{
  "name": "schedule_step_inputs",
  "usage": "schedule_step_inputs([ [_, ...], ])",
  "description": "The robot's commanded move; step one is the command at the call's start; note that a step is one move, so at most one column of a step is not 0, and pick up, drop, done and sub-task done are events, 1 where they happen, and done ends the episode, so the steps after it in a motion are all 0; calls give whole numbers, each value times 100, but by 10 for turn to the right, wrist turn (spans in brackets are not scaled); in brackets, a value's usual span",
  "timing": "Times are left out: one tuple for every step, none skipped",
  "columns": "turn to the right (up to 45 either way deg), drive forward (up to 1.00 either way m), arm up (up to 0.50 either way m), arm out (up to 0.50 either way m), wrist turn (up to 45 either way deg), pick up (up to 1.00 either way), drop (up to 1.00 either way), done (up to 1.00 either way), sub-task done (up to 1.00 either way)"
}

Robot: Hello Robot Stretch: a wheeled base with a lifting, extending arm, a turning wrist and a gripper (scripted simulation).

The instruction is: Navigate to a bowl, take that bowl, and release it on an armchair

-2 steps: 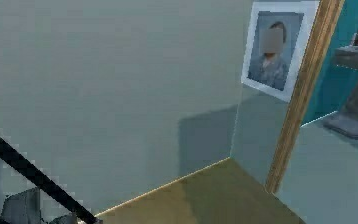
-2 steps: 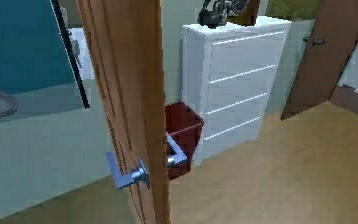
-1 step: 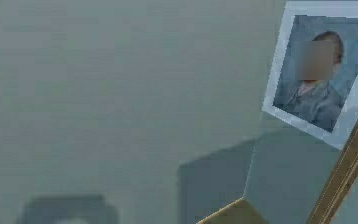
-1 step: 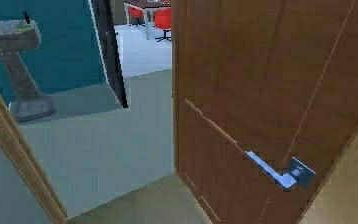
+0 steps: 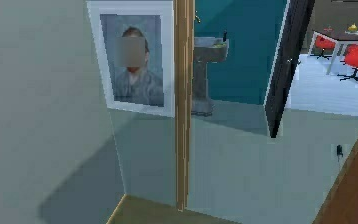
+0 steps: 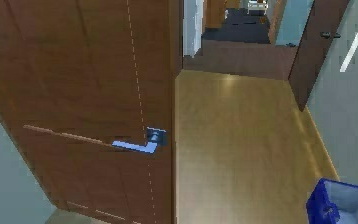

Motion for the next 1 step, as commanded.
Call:
schedule_step_inputs([
  [120, 0, 0, 0, 0, 0, 0, 0, 0],
])
